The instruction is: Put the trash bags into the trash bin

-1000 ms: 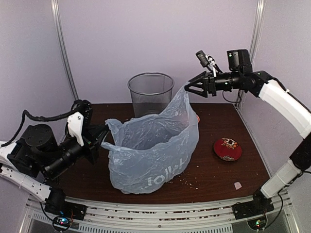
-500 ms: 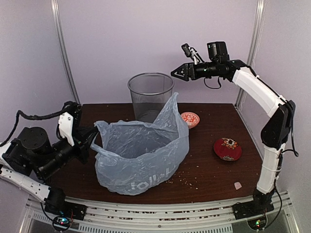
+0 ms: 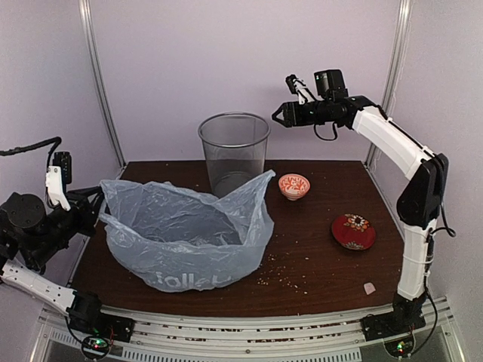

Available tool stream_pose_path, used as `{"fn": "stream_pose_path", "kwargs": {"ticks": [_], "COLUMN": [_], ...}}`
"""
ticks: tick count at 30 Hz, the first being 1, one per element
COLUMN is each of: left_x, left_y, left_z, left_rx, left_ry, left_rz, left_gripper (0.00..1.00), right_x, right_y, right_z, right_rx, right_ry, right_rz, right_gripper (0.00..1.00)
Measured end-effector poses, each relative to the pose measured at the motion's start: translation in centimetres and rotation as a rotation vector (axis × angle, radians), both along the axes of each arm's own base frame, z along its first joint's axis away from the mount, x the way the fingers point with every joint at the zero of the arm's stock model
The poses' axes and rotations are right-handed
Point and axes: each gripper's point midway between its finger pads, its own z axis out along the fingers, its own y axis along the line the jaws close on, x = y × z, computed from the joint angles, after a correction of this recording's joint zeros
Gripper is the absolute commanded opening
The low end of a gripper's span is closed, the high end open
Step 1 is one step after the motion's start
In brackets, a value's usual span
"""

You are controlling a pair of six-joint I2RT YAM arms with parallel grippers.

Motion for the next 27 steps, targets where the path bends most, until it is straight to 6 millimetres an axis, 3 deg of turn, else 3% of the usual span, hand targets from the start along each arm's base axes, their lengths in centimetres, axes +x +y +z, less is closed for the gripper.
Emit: {"fn": "stream_pose_path", "kwargs": {"ticks": [8,13,17,21,27], "left_x": [0.0,-0.1,-0.2,-0.2,-0.3], "left_y": [-0.7,-2.0,-2.6,-2.7,-2.6], "left_z": [-0.5,-1.1,-1.4,-1.7,-2.1], "left_rx": [0.042,0.095,0.114,0.116,0.116], "left_ry": [-0.003,-0.001,0.004,0.009,0.013], "left_rz": [0.011,0.003,-0.008,-0.016,-0.023], "left_gripper": [0.00,0.00,0.00,0.00,0.00], "right_x": [2.5,2.7,1.2,-2.1,-5.5], "right_y": [0.9,1.6,2.1,2.3,5.4], "right_z": [-4.2,-4.1,-2.3,-0.9,-1.2], "right_rx": [-0.006,-0.013,-0.065,-0.186,-0.350], "right_ry": [0.080,0.072,-0.010,-0.120,-0.232], "right_rz": [-0.029,0.016,0.111,0.242,0.425], "right_gripper": [0.59,0.61,0.62,0.59,0.57]}}
